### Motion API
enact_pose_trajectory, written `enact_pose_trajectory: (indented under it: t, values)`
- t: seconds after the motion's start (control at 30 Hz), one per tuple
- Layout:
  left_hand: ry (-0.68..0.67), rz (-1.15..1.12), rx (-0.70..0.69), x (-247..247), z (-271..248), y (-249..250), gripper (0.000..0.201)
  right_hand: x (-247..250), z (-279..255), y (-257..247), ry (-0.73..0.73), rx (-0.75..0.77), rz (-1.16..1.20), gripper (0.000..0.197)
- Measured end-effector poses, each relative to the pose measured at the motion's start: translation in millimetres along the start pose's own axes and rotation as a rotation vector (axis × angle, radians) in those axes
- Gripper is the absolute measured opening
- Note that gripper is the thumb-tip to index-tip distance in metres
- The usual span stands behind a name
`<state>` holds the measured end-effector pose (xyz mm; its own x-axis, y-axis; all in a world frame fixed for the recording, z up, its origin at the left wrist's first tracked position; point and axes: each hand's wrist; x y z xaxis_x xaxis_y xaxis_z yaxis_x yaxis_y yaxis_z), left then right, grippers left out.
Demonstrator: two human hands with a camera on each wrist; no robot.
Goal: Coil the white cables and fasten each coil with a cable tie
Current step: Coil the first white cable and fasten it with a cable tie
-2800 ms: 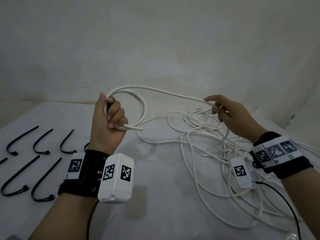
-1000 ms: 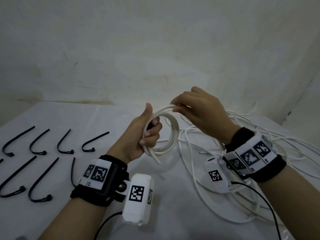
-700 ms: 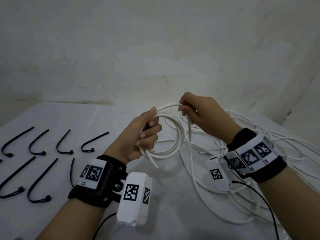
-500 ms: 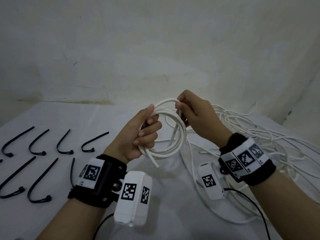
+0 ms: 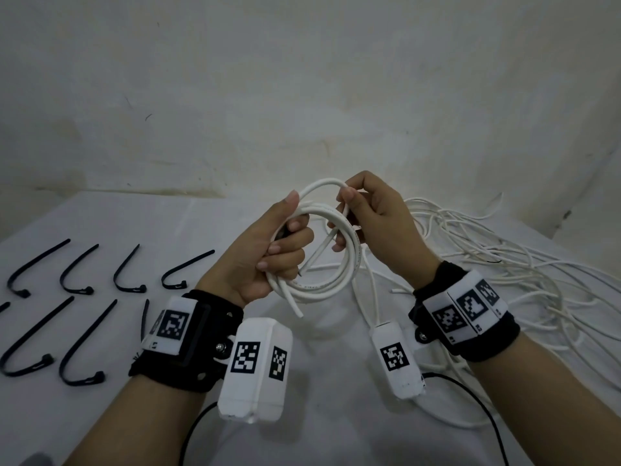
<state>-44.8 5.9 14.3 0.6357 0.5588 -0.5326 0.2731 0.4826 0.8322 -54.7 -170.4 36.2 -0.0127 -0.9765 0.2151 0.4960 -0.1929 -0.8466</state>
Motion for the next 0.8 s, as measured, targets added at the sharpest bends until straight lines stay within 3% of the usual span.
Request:
enact_pose_trajectory:
  t: [0.2, 0.43, 0.6, 0.8]
  values:
    - [0.072, 0.052, 0.009, -0.2, -0.2, 0.8, 0.042, -1.1, -2.2, 4.6, -0.012, -0.008, -0.026, 0.012]
    - [0.204, 0.044, -0.112, -0.9, 2.5, 0.0, 0.037, -3.9, -12.1, 5.4, -0.116, -0.1, 0.007, 0.011]
    - [0.254, 0.022, -0.195, -2.9, 6.4, -2.3, 0.036, -10.0, -14.6, -0.2, -0.035, -0.013, -0.064, 0.027]
    - [0.246, 0.096, -0.196, 1.4, 4.1, 2.3, 0.038, -21.4, -10.1, 5.3, 0.105, 0.113, -0.178, 0.018]
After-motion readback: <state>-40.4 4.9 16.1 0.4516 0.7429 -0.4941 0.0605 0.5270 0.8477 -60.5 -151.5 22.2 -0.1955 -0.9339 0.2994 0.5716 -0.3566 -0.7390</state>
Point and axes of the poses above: each hand's wrist, its own z-axis towards the middle knuckle, its own x-axis out of the back of the hand, y = z × x, and after that the axes turned 1 degree about z, right-handed
